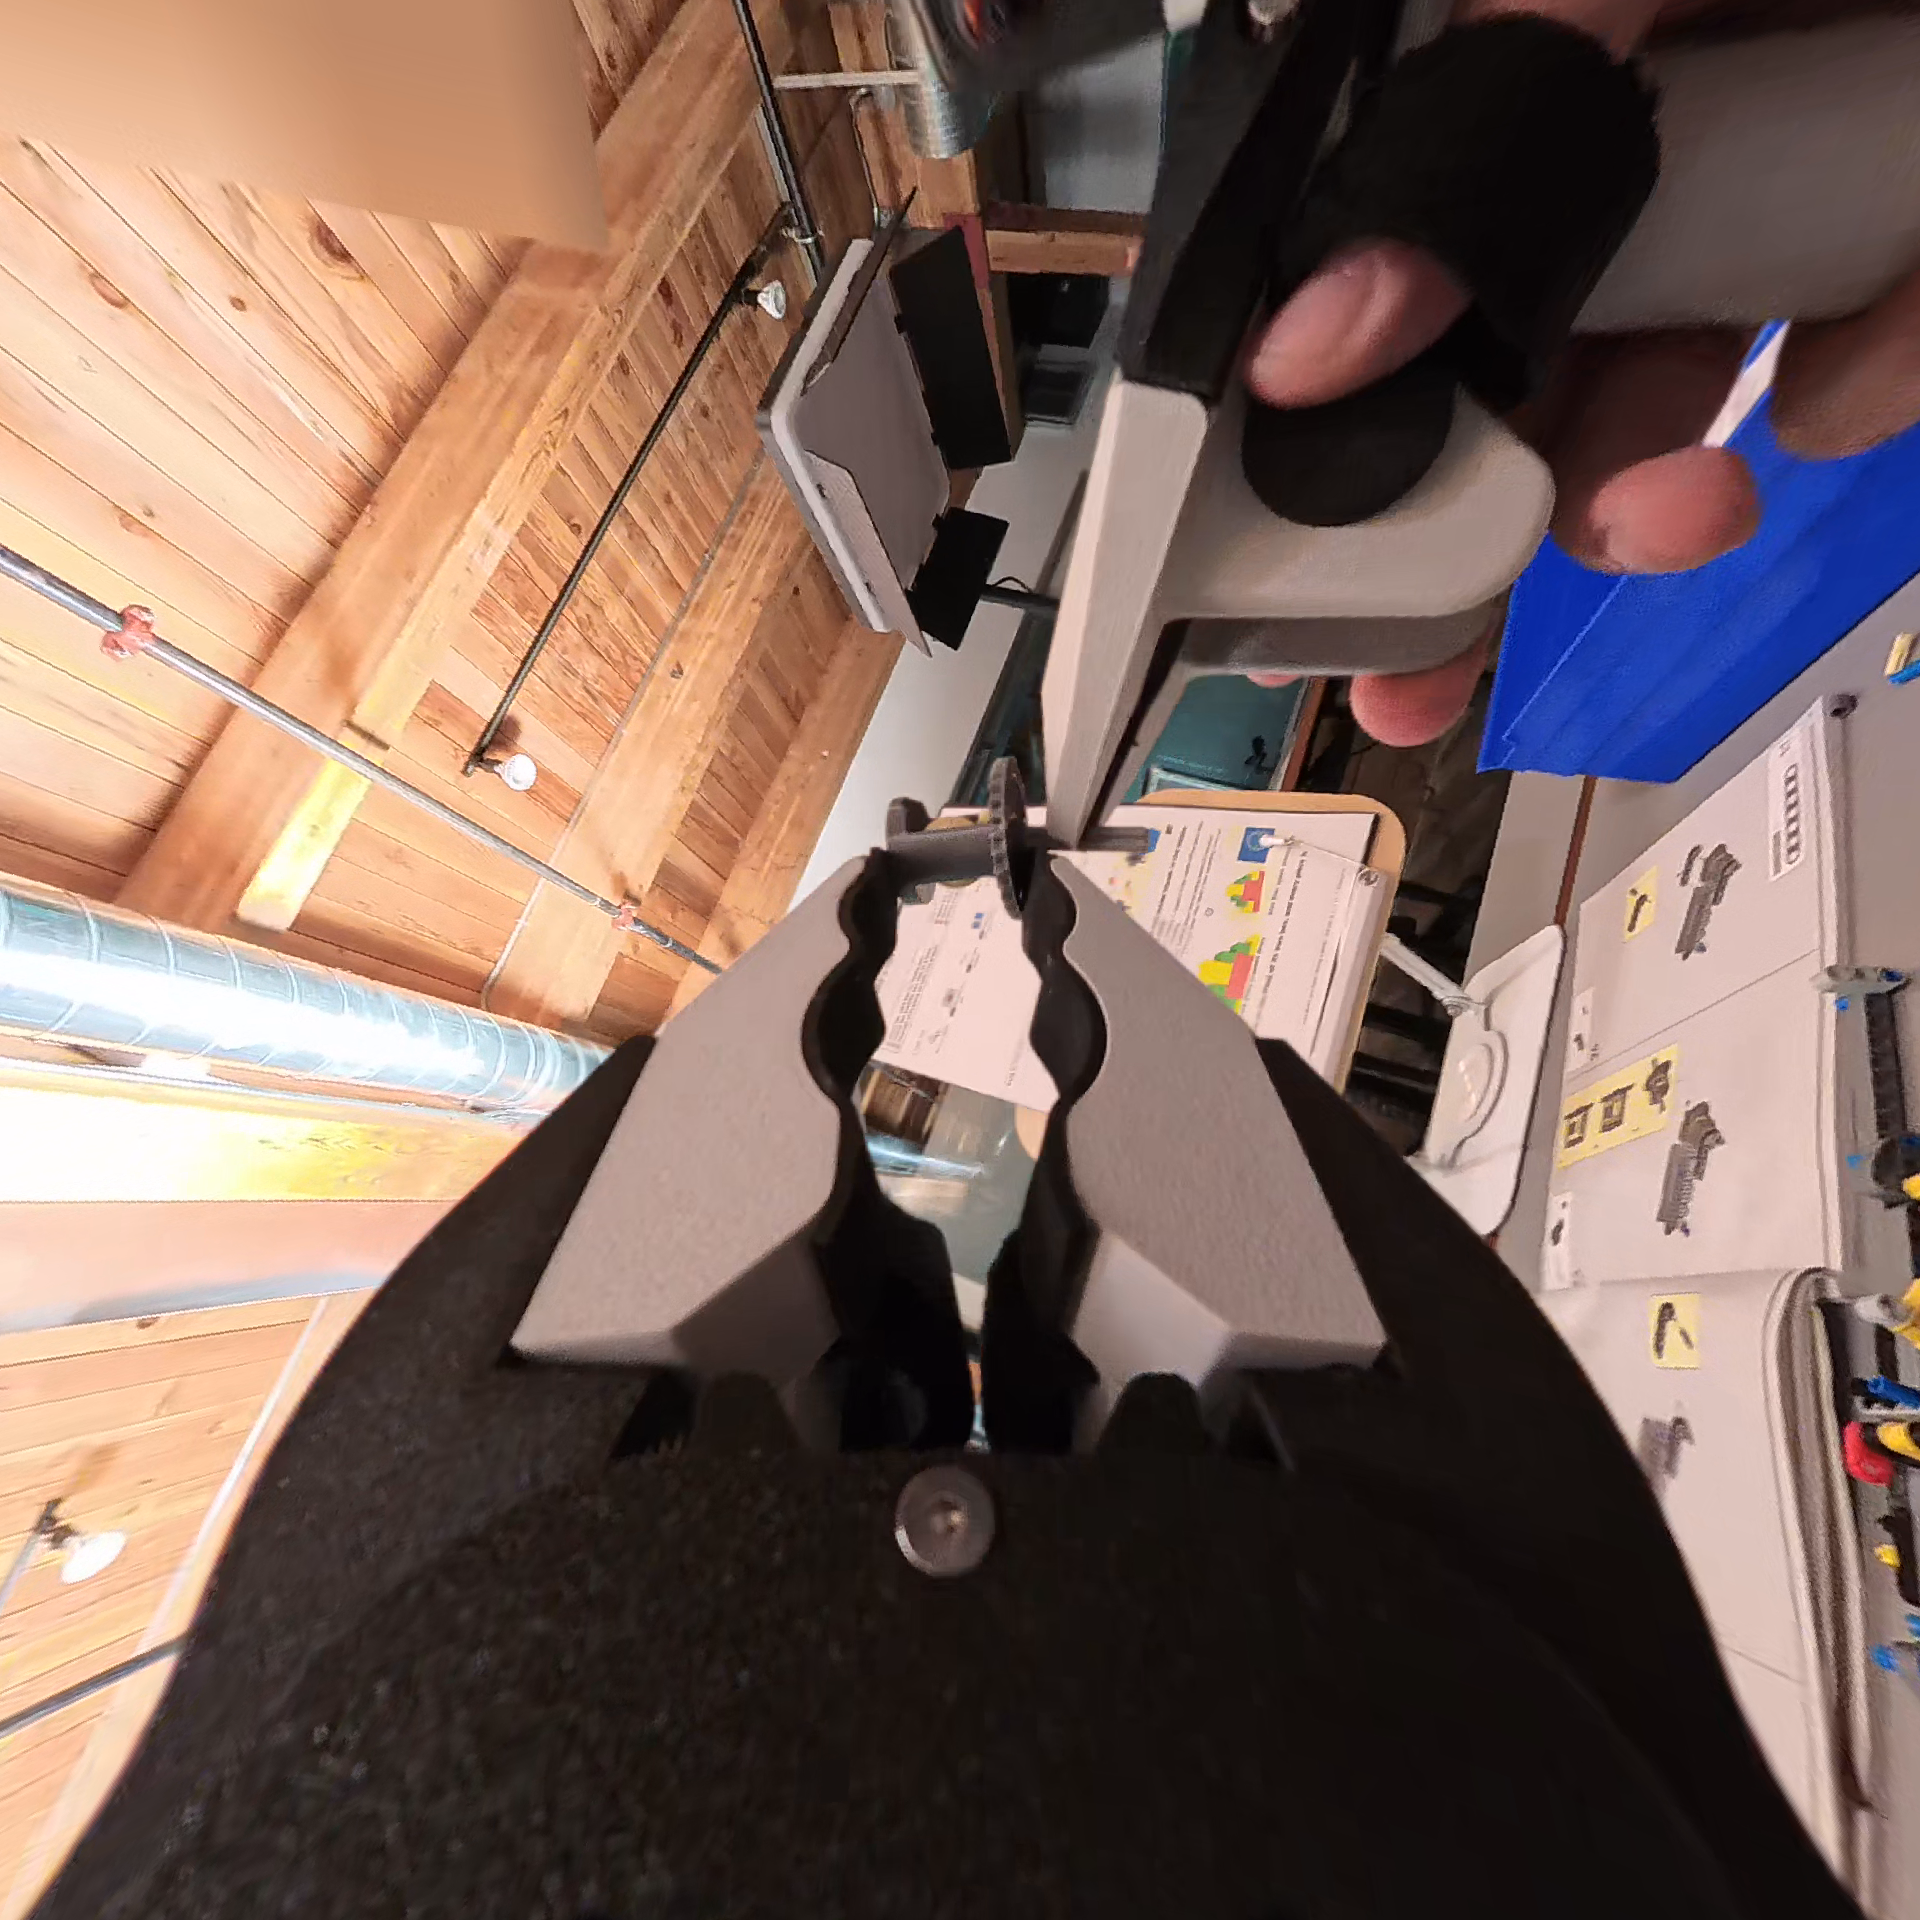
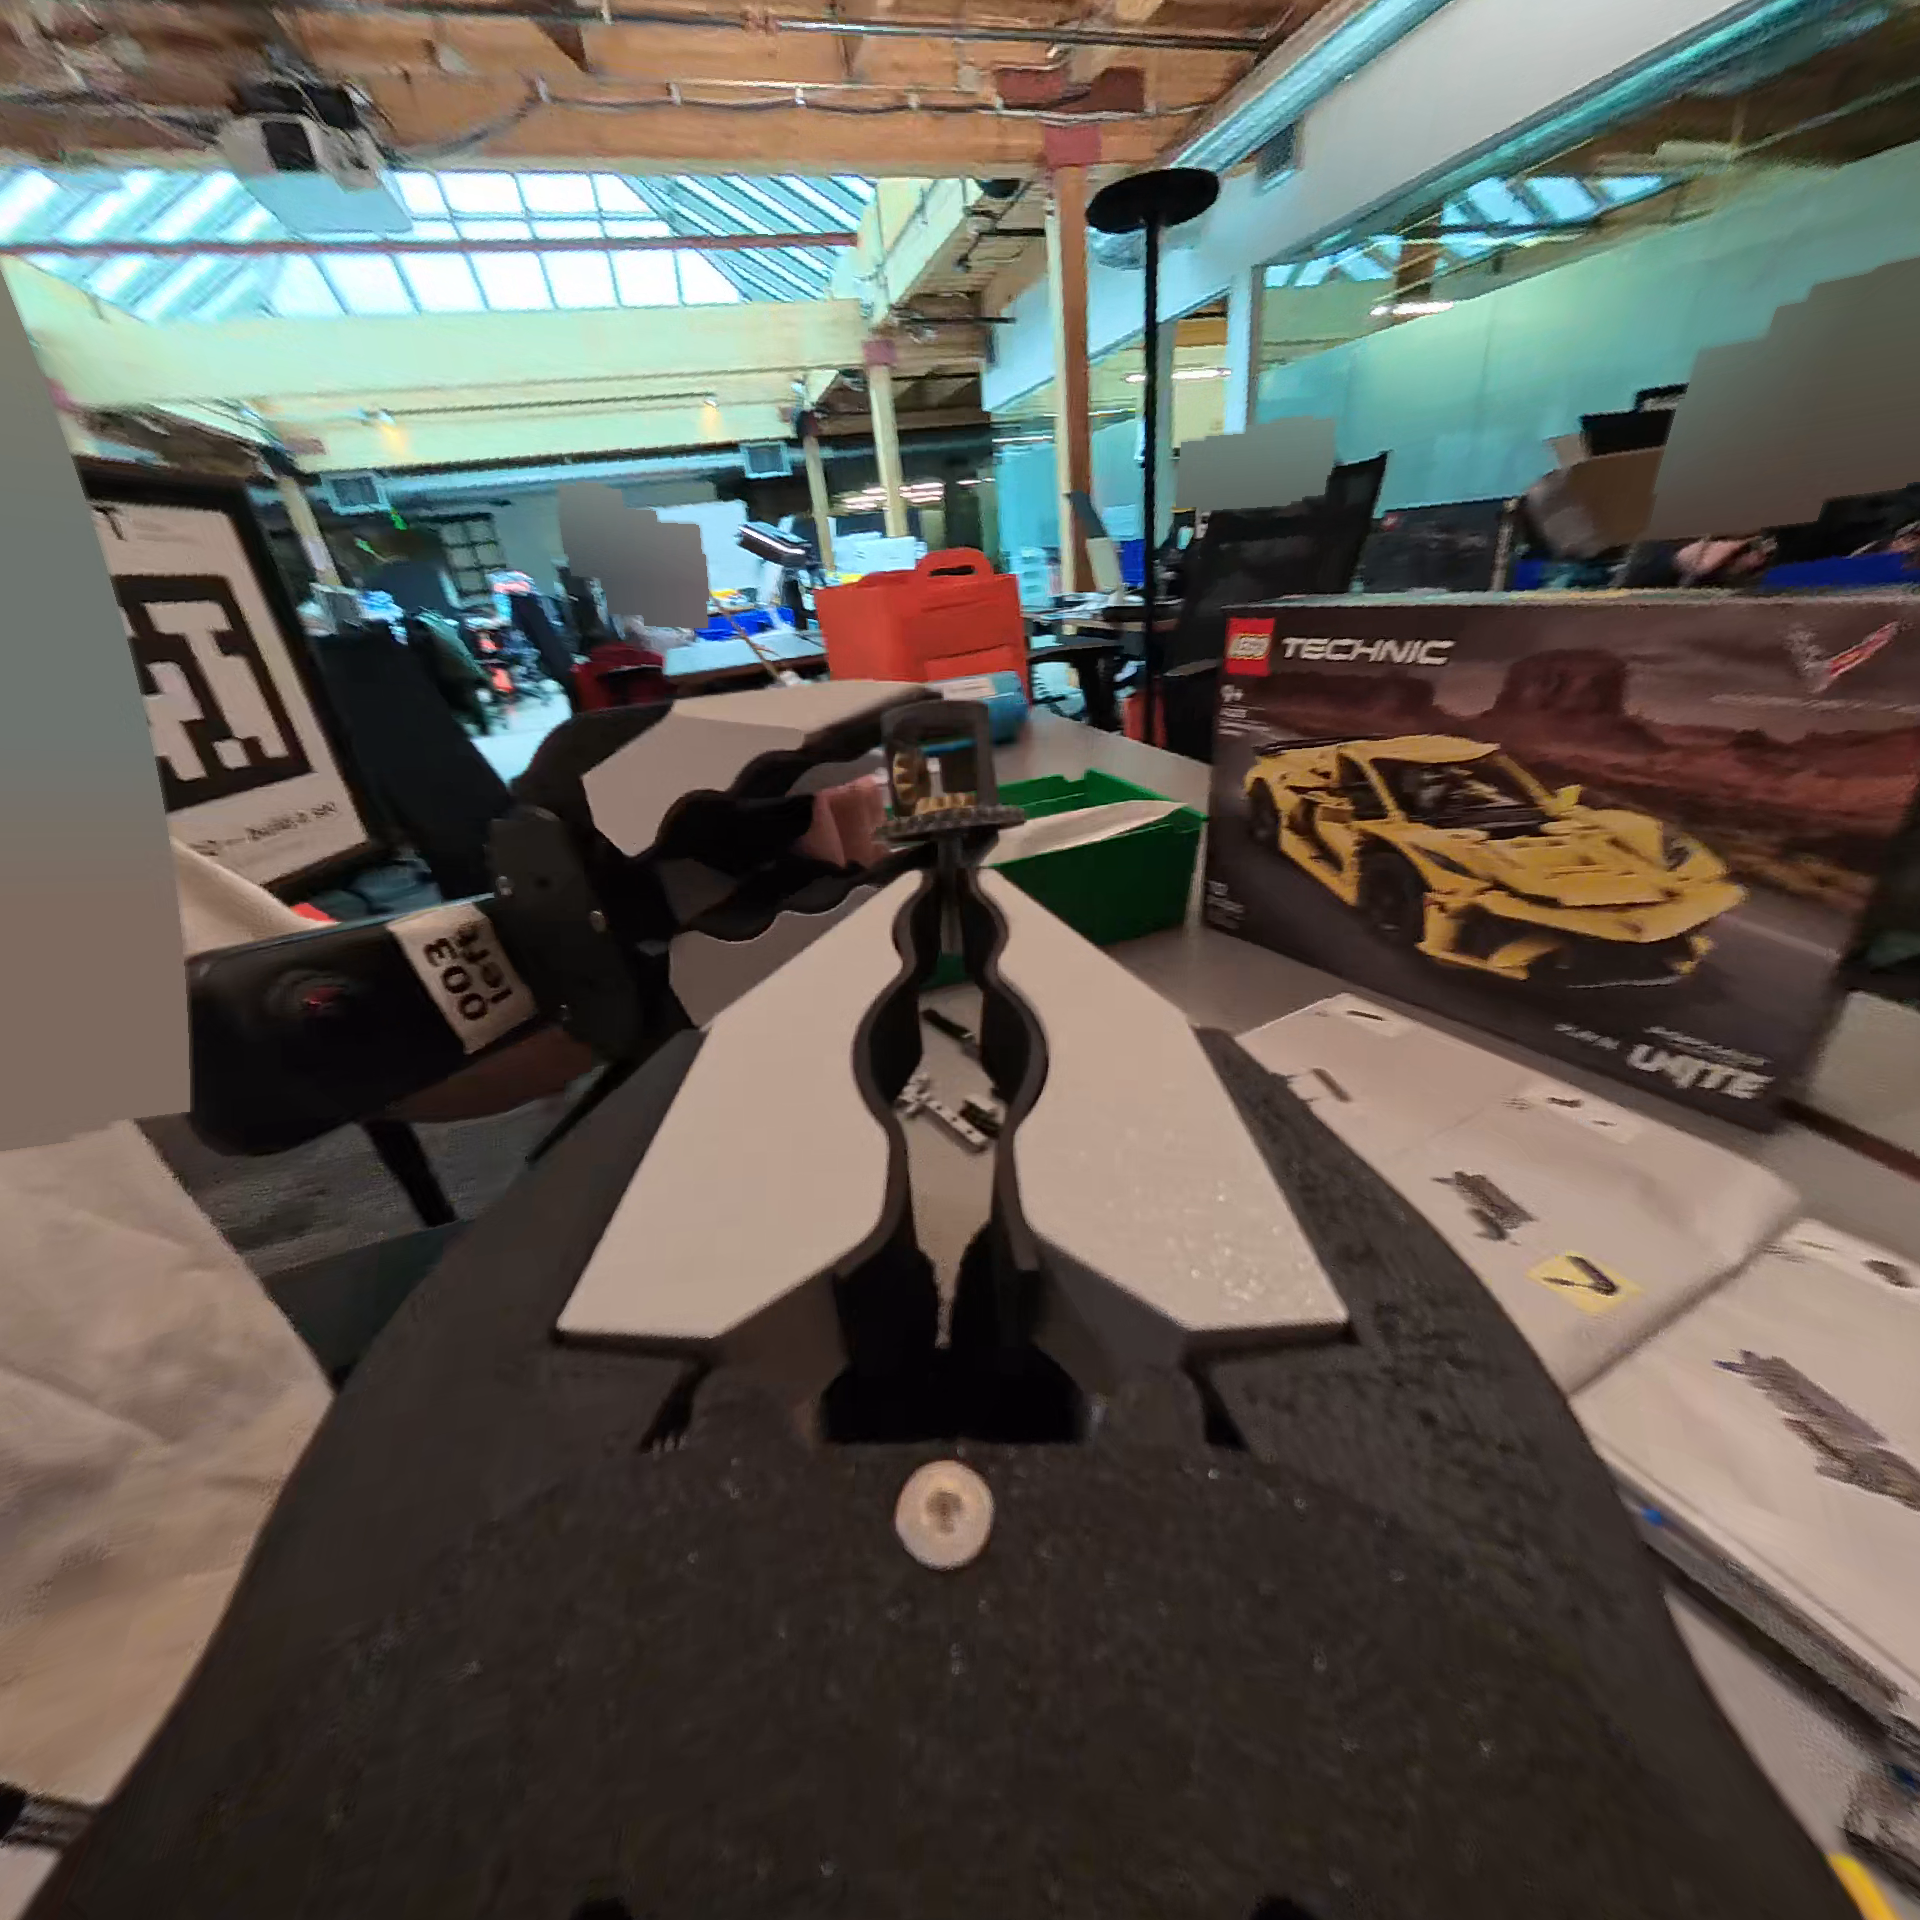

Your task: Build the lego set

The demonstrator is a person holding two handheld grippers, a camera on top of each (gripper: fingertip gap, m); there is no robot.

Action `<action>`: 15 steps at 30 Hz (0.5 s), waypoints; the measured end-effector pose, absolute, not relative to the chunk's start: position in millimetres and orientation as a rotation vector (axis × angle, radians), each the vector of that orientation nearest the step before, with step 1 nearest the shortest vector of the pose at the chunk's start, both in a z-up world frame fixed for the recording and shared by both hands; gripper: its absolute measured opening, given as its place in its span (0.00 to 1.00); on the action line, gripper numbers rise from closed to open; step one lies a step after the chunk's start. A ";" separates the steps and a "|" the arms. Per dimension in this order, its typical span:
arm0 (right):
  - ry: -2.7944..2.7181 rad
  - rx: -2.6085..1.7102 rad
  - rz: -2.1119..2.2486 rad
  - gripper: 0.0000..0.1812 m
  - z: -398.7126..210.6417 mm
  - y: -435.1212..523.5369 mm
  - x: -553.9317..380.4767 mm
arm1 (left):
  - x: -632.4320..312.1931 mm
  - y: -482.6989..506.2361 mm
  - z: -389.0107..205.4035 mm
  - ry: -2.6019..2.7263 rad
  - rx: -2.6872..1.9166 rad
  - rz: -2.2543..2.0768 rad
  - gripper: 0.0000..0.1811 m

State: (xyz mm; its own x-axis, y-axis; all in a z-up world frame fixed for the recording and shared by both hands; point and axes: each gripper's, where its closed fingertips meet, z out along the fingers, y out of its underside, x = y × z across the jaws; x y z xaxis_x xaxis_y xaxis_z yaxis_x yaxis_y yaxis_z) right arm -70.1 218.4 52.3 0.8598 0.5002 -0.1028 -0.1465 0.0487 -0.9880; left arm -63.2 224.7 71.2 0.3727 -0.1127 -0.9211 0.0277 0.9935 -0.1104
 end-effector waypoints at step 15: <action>-0.470 -1.414 0.374 0.01 48.8 209.3 -76.3 | -68.1 214.6 61.8 1.249 -0.047 -0.179 0.12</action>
State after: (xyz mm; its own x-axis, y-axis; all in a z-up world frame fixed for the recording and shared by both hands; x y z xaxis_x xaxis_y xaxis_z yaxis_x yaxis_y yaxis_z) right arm -76.3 209.3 48.8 0.8524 0.5152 0.0895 0.0286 0.1250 -0.9917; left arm -68.1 214.6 61.8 0.3045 -0.1607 -0.9389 0.1093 0.9850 -0.1332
